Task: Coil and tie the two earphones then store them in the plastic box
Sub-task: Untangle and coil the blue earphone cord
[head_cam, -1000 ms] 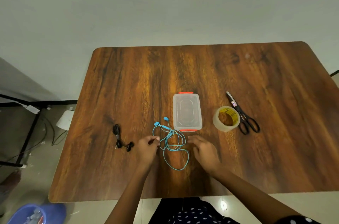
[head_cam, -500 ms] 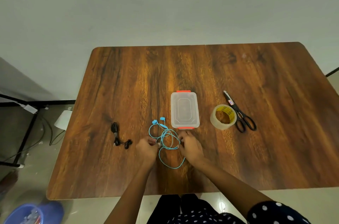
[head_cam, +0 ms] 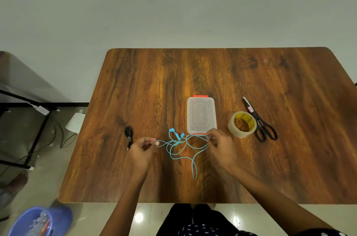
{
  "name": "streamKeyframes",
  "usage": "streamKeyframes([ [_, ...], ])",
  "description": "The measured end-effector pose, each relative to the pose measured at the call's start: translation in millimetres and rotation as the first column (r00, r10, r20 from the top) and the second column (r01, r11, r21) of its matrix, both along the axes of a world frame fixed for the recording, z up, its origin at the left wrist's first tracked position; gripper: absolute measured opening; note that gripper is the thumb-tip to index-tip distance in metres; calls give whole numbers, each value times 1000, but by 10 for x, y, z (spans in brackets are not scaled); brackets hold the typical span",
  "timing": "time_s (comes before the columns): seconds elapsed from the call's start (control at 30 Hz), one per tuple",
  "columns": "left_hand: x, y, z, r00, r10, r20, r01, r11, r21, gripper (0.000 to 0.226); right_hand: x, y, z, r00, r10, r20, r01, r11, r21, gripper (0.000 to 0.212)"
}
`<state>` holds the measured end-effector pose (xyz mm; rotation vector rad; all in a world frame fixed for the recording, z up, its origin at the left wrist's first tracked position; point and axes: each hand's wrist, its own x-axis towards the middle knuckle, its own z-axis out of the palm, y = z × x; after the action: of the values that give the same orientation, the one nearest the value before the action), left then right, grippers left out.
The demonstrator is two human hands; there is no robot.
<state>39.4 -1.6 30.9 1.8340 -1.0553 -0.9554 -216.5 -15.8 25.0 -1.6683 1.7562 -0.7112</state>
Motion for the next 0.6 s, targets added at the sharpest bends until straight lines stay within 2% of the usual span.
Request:
streamKeyframes([
  [0.1, 22, -34, 32, 999, -49, -11, 48, 998, -30, 9, -51, 6, 134, 993, 56, -107, -63, 996, -65, 24],
  [0.23, -35, -48, 42, 997, -67, -23, 66, 997, -40, 8, 27, 55, 160, 956, 119, -268, -133, 990, -37, 35],
  [0.43, -144, -73, -8, 988, -42, -149, 44, 999, 13, 8, 480, 236, 92, 901, 311, -303, -350, 933, -83, 20],
  [0.53, -171, -112, -10, 988, -42, -152, 44, 999, 14, 9, 741, 297, -13, 819, 461, -342, -485, 875, 20, 32],
  [0.6, -185, -130, 1, 989, -56, -140, 58, 998, 11, 8, 896, 299, -76, 784, 506, -360, -502, 857, 113, 40],
])
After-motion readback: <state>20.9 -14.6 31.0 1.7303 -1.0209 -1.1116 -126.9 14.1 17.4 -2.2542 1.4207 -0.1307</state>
